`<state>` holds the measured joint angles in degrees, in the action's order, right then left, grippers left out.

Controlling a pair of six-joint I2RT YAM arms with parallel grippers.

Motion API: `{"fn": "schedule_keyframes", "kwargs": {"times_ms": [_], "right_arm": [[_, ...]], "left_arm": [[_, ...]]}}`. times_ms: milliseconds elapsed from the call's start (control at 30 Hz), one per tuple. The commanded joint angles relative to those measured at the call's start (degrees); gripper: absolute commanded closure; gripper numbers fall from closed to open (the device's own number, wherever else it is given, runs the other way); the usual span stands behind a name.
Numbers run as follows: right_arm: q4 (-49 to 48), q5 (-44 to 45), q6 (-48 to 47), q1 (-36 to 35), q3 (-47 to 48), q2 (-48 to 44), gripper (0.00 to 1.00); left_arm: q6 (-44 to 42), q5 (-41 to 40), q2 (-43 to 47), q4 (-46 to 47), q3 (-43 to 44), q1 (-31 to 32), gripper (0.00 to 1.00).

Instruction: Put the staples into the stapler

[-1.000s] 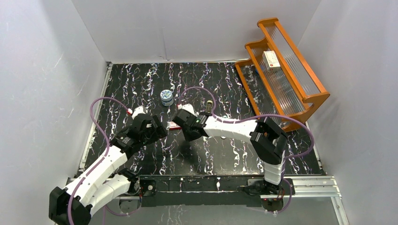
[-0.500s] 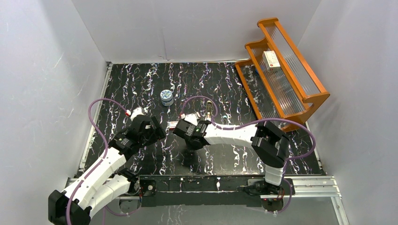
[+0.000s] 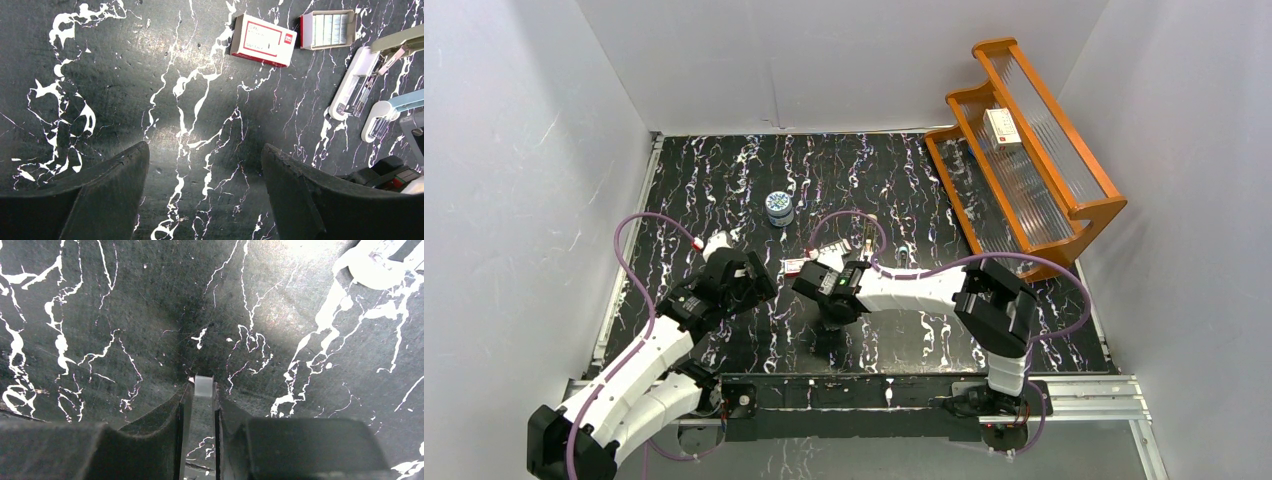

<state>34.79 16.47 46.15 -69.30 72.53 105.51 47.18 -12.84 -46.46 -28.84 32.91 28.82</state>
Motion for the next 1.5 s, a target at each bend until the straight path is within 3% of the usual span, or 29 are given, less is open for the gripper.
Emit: {"fn": "schedule_keyframes", "kwargs": {"times_ms": [0, 333, 567, 1000, 1467], "right_arm": [[-0.94, -0.64, 0.59, -0.21, -0.22, 0.70, 0.70], [0.26, -0.10, -0.60, -0.20, 1.75, 2.74, 0.68], [2.81, 1.40, 0.93, -0.21, 4.31, 2.73, 0.59], [4.06, 0.50, 2.51, -0.20, 4.99, 5.93, 0.58], [4.03, 1.36, 2.19, -0.13, 4.72, 5.43, 0.75]], "left_arm": [[0.26, -0.78, 0.07, -0.08, -0.10, -0.34, 0.21], [0.39, -1.10, 0.22, -0.09, -0.17, -0.34, 0.21], [0.50, -0.90, -0.33, 0.24, -0.47, -0.34, 0.21], [0.44, -0.70, -1.43, 1.04, -1.10, -0.34, 0.21], [0.51, -0.87, -1.98, 0.89, -0.83, -0.34, 0.21]]}}
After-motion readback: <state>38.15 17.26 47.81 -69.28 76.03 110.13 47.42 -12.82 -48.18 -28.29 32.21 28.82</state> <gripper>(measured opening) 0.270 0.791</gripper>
